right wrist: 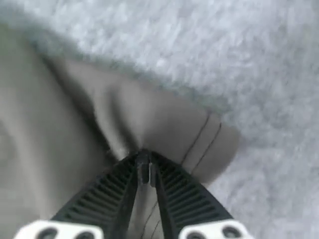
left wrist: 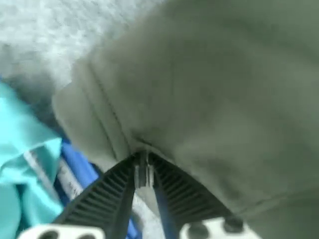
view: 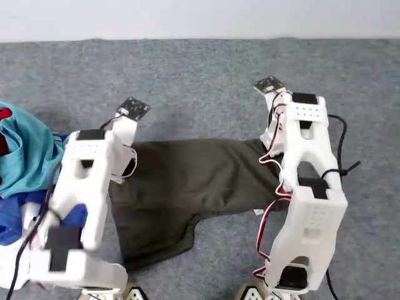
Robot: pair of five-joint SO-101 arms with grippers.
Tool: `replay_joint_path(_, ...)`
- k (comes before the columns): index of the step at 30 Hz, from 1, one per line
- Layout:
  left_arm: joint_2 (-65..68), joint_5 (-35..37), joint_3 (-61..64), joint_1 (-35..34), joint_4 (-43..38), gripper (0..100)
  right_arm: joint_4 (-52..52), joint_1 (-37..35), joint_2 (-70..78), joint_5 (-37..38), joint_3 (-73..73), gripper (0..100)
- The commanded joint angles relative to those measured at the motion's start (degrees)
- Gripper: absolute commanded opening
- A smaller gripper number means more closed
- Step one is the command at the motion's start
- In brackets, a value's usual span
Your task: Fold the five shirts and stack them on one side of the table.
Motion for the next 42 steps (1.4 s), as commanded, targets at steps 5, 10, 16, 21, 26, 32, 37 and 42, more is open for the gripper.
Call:
replay_joint_path(5, 15.1, -0.2, -12.2, -0.2, 5.0, 1, -11.0, 3.5, 0.7, -0.2, -3.1, 0.9)
replay_joint_path(10, 20.4, 0.3, -17.6, -0.4, 8.4, 1, -17.2, 6.1, 0.4, -0.2, -3.1, 1.1)
replay_joint_path(16, 20.9, 0.3, -18.0, -0.4, 8.7, 1, -12.4, 7.5, 0.1, -0.4, -9.2, 0.9)
replay_joint_path(21, 20.4, 0.3, -17.9, -0.2, 8.9, 1, 3.9, 5.1, 0.1, -0.5, -20.7, 1.1)
replay_joint_path(26, 19.9, 0.4, -18.0, 0.0, 8.9, 1, 15.1, 0.7, 0.8, -0.4, -25.0, 1.1)
replay_joint_path(32, 17.1, 1.4, -17.9, 0.0, 8.5, 1, 9.4, 0.1, 8.2, -0.3, -24.7, 1.1)
replay_joint_path(37, 17.1, 1.1, -17.9, -0.2, 8.5, 1, 1.2, 4.0, 16.7, -0.2, -28.3, 1.1)
replay_joint_path(42, 17.0, 1.0, -17.9, -0.4, 8.5, 1, 1.0, 8.6, 21.3, -0.5, -40.4, 1.0)
